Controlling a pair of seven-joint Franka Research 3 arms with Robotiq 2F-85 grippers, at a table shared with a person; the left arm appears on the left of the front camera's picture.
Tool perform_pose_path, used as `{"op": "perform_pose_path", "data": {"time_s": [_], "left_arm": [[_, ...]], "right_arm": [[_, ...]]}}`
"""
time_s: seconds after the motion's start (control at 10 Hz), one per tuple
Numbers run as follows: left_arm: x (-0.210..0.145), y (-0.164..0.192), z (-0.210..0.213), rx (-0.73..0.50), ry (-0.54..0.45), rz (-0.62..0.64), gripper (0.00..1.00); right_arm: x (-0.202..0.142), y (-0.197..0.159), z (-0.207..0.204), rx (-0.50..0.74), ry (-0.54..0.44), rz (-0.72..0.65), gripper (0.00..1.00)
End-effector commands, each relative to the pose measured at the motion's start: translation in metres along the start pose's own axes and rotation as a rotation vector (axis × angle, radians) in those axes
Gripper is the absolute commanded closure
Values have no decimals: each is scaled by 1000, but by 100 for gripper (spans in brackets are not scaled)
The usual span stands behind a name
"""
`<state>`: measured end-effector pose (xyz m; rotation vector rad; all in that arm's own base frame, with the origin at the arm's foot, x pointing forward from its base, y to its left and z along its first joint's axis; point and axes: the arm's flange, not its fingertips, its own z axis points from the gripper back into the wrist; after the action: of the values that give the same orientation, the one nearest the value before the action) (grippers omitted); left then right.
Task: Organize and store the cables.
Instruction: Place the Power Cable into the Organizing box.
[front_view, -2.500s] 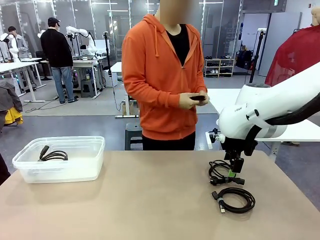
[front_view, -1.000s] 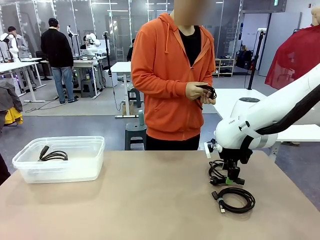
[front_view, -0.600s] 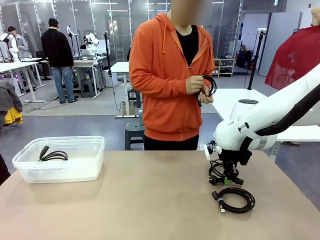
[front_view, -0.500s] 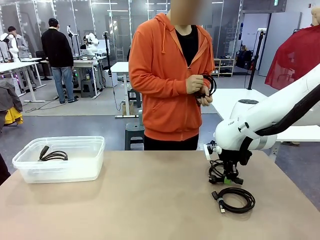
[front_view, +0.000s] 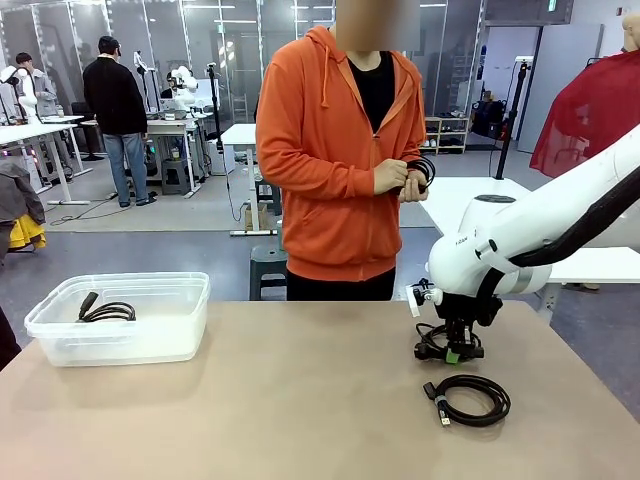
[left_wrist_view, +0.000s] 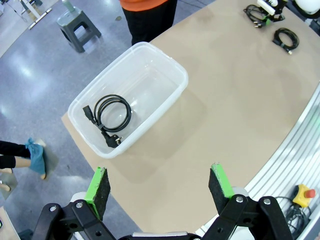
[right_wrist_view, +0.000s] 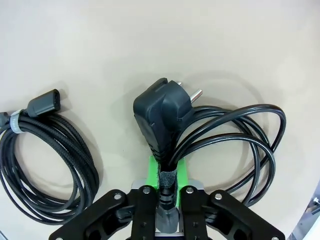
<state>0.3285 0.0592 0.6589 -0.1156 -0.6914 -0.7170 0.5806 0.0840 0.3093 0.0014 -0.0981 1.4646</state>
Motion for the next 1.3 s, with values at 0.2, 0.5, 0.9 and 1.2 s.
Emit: {"op": "perform_pose_path", "data": {"time_s": [0.2,0.5,0.9,1.2], "left_arm": [[1,-1,1,-3,-4,-3,0],[1,-1,1,-3,-4,-3,0],[1,-1,1,-3,-4,-3,0],[1,-1,1,-3,-4,-3,0]], "right_arm": [[8,-4,70,33,-15,-21,100],[22,9,144,1,26,-37,100],[37,29,171,8,-9,-12,100],[89,66,183,15,-1,22,100]]}}
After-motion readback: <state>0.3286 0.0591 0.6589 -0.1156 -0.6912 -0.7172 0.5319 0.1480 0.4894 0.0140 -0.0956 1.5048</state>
